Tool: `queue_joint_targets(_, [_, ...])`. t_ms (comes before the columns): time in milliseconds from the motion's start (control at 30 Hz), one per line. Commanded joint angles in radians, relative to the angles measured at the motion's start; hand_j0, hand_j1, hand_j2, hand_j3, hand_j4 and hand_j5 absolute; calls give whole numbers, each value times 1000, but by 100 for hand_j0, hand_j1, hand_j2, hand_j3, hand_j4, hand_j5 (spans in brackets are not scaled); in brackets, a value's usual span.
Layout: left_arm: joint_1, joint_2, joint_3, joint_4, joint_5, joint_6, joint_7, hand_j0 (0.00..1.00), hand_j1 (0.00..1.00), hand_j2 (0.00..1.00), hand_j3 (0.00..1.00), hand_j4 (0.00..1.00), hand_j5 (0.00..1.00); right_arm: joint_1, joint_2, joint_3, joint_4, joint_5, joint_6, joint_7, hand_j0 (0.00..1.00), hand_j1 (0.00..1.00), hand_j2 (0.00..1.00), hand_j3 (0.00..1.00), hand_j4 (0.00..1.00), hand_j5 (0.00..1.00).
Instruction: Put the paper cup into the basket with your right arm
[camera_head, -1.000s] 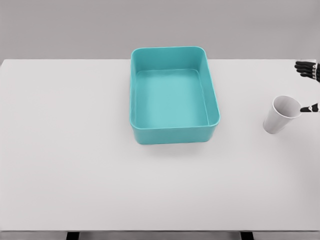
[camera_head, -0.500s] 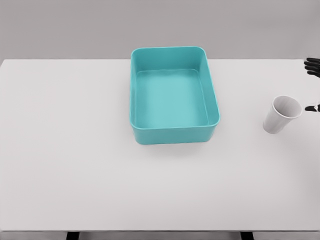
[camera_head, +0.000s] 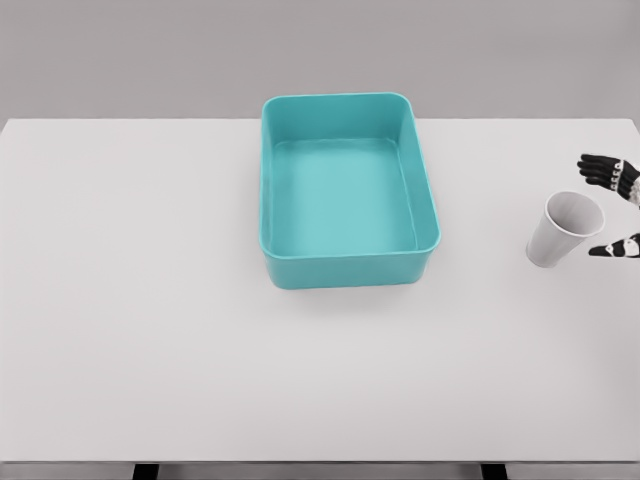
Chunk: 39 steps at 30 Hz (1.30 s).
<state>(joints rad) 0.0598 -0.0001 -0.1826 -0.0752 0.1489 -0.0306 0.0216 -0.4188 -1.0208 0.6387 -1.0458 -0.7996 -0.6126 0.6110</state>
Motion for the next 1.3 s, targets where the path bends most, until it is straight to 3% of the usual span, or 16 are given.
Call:
queue_joint_targets(0, [0,0,0,0,0,0,0,100,100,100,100,100,100,2,7,7,4,5,2,0,100,100,100,100,100,100])
queue_joint_targets(400, [0,0,0,0,0,0,0,100,100,100,100,100,100,-2,73,19,82,45,2,0,100,100,100,100,100,100])
queue_joint_targets(900, [0,0,0,0,0,0,0,100,100,100,100,100,100,-11,88,22,76,46,2,0,100,100,100,100,100,100])
queue_joint_targets(1033, [0,0,0,0,0,0,0,100,100,100,100,100,100,-11,85,16,73,43,2,0,85,85,85,85,85,85])
queue_joint_targets(1267, [0,0,0,0,0,0,0,100,100,100,100,100,100,-11,76,9,72,40,2,0,73,73,73,73,73,73])
